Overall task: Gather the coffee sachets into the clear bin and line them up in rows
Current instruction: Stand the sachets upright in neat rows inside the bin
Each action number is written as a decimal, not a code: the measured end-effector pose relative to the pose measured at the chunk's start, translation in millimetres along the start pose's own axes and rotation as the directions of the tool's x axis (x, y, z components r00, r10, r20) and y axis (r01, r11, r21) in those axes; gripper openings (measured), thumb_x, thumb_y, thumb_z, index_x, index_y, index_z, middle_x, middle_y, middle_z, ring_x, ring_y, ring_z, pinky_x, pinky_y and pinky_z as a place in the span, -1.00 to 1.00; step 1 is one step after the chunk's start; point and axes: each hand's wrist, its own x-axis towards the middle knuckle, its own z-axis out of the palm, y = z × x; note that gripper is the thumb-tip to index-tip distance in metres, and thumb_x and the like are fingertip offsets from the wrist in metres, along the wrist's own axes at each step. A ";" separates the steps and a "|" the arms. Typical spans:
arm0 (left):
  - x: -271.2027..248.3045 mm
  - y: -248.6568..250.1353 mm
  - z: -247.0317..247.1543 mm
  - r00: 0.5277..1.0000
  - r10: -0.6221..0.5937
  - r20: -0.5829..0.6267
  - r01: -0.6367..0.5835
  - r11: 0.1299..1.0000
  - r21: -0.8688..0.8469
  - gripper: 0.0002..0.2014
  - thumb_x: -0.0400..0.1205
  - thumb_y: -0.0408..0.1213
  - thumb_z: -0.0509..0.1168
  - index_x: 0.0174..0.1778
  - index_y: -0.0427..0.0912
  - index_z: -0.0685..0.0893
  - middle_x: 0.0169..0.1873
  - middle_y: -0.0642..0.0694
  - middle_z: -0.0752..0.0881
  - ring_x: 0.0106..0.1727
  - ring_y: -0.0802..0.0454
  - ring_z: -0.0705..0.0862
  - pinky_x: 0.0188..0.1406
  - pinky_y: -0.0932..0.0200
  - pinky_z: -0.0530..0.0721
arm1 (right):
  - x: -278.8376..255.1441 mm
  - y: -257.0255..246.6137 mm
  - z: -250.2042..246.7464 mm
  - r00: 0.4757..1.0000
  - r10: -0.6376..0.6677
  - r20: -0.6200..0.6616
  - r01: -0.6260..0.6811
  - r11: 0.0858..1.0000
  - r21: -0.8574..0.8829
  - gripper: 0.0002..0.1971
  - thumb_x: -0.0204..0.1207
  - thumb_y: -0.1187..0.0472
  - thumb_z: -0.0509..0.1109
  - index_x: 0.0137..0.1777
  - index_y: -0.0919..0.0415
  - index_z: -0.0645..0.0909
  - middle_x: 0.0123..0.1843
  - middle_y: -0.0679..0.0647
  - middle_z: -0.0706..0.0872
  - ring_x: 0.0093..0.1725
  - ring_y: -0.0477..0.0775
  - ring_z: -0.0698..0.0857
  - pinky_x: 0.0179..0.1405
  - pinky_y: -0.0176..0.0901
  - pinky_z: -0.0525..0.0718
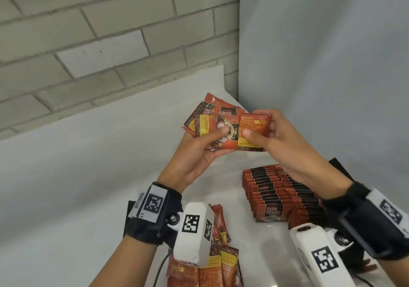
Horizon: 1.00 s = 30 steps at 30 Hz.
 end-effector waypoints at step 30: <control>0.3 -0.5 1.1 0.997 0.072 -0.015 -0.072 0.996 -0.051 -0.68 0.66 -0.23 0.23 0.34 -0.13 0.57 0.12 -0.15 0.78 0.15 -0.09 0.75 0.11 -0.05 0.75 | -1.5 -5.5 0.2 0.996 0.087 0.007 -0.086 0.957 0.279 -0.68 0.53 0.19 0.44 0.28 0.13 0.63 0.14 0.01 0.82 0.14 -0.05 0.77 0.25 -0.16 0.64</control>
